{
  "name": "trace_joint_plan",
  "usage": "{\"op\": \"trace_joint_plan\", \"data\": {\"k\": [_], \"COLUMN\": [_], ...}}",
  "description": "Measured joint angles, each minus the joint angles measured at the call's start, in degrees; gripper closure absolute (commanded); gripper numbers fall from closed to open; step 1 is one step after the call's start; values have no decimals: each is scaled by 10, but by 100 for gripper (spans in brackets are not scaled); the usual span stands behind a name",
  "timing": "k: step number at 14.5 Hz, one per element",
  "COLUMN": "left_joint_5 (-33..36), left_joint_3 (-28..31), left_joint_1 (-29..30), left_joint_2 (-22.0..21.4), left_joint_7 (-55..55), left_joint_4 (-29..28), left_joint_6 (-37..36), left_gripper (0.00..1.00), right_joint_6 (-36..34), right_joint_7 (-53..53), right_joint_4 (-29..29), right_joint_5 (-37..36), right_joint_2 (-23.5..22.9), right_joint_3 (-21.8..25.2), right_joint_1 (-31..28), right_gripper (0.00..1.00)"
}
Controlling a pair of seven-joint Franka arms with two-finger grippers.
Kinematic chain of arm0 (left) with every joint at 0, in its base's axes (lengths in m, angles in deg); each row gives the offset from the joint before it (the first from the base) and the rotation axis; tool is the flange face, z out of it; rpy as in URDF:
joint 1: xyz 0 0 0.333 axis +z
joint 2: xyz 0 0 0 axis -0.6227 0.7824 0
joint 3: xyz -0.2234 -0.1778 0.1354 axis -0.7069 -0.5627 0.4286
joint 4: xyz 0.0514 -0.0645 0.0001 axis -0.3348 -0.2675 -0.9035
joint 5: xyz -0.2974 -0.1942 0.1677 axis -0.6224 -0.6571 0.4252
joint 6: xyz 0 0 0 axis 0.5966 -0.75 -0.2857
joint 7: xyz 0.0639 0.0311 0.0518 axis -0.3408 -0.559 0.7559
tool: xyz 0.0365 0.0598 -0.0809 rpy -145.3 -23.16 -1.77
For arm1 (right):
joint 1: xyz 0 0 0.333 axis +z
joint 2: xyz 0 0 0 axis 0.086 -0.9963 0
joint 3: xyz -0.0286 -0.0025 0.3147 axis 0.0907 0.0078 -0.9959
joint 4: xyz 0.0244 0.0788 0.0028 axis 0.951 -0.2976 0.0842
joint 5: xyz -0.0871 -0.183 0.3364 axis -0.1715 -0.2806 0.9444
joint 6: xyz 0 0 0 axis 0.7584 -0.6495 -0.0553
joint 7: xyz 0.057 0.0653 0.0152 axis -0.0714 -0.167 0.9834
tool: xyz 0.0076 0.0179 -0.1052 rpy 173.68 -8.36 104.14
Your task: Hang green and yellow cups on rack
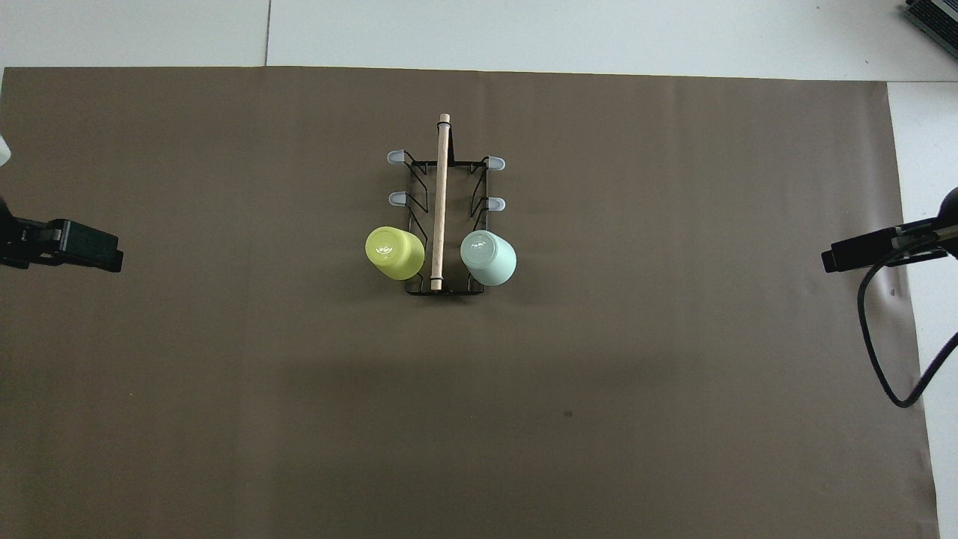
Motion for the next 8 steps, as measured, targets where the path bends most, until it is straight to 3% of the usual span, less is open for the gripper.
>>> {"op": "trace_joint_plan", "data": {"k": [8], "left_joint_5": [0], "left_joint_3": [10], "left_joint_1": [1], "left_joint_2": [-4], "left_joint_7": [-1], "left_joint_4": [-6], "left_joint_6": [-1], "left_gripper": [0], "right_joint_6": [0], "right_joint_7": [0], "right_joint_4": [0], "right_joint_5": [-4], "right_joint_2": [0], "right_joint_3": [0], "right_joint_1": [0], "right_gripper": [0]}}
